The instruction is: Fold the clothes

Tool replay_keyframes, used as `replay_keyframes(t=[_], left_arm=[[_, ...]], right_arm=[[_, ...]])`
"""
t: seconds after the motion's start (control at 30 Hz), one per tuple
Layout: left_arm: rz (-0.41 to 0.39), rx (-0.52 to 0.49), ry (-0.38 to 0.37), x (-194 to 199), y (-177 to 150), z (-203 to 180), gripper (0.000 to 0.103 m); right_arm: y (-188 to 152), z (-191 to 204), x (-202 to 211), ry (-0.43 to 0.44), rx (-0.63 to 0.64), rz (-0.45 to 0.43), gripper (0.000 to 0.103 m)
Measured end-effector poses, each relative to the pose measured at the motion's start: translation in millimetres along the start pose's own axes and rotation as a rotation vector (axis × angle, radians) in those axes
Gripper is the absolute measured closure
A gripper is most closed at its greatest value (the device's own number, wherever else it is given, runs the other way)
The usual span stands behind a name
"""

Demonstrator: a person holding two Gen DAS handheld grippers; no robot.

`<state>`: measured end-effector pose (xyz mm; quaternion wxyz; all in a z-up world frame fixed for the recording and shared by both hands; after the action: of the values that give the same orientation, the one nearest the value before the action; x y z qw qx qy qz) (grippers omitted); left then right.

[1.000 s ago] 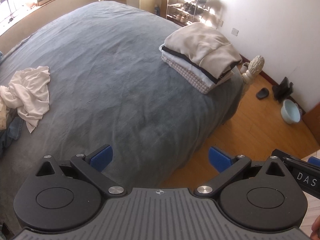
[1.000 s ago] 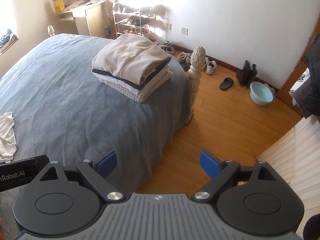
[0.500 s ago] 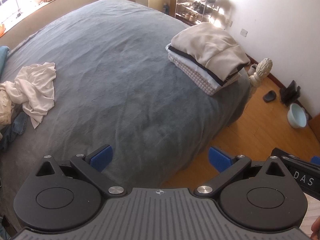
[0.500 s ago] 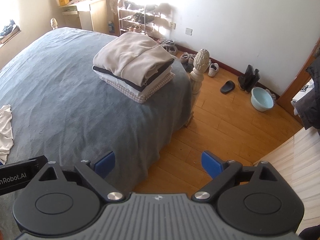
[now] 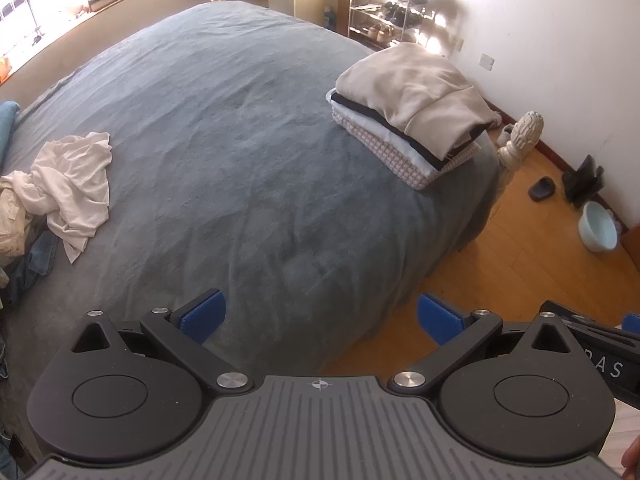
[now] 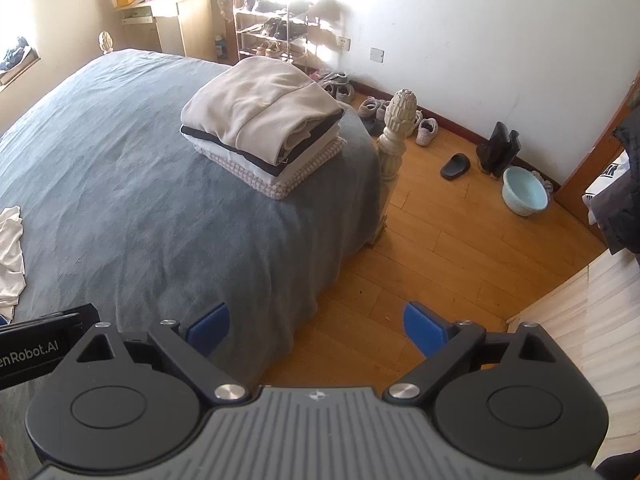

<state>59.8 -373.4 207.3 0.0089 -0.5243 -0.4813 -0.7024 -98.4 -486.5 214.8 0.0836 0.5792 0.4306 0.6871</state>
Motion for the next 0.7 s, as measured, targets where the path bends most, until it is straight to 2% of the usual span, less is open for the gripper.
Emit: replay_keyframes(t=[0.7], left_arm=[[-0.032, -0.015, 0.028, 1.4, 9.1, -0.5, 0.000]], right_arm=[[7.1, -1.6, -1.9, 0.006, 0.015, -0.014, 0.006]])
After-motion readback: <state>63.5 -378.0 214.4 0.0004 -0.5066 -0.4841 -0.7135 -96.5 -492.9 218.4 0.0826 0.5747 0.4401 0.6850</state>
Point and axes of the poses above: each gripper's, at about its wrist camera, not at the fingertips, and x roughly against the way its jaws point, z to its left, y to its top, the point moved 10 cm from there along -x, roughly the way its jaws point, and after that the axes turned 13 degrees about -z, right-handed, at the moved point
